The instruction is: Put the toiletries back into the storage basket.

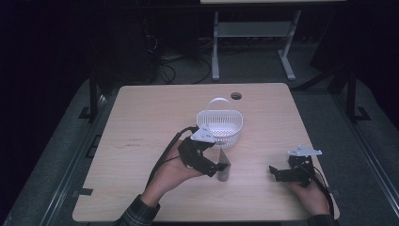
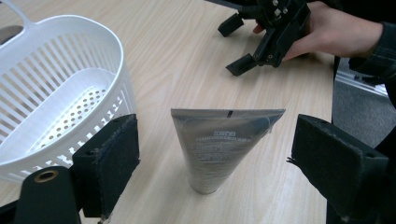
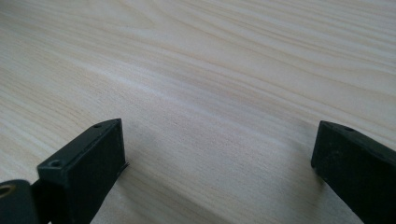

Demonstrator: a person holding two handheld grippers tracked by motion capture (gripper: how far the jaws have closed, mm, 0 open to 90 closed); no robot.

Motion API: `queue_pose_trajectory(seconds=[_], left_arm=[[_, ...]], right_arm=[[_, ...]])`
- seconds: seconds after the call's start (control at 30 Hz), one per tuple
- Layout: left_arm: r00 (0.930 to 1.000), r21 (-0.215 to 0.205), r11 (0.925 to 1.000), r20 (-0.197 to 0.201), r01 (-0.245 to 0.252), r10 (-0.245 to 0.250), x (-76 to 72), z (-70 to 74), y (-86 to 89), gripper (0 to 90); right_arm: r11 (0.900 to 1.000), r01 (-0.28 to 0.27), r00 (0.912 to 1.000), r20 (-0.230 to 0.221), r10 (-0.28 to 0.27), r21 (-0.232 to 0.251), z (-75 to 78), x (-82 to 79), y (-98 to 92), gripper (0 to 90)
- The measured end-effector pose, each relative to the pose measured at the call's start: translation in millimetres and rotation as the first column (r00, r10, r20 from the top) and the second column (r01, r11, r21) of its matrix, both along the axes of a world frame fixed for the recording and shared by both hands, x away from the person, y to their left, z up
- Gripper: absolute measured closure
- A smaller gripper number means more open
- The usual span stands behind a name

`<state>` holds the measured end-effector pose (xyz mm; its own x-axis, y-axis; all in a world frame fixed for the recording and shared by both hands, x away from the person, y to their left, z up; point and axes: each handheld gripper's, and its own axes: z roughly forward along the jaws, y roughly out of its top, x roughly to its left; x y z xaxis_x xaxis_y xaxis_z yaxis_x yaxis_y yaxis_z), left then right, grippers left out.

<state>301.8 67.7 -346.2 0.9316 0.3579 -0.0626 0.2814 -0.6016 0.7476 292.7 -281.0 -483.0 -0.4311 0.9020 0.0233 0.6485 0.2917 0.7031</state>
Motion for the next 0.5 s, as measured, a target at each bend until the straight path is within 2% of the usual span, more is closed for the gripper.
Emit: queue_pose_trajectory(seconds=[0.2, 0.5], left_arm=[[1.0000, 0.017, 0.9998, -0.005, -0.004, 0.004, 2.9, 2.3, -7.6, 13.4], [0.9996, 0.068, 0.9974, -0.014, 0.024, -0.023, 7.4, 0.1, -23.2, 13.1]], right_arm=[[1.000, 0.000, 1.0000, 0.000, 0.000, -0.001, 0.1, 0.0, -0.1, 2.3], [1.000, 0.000, 1.0000, 0.002, 0.000, -0.001, -0.1, 0.0, -0.1, 2.3]])
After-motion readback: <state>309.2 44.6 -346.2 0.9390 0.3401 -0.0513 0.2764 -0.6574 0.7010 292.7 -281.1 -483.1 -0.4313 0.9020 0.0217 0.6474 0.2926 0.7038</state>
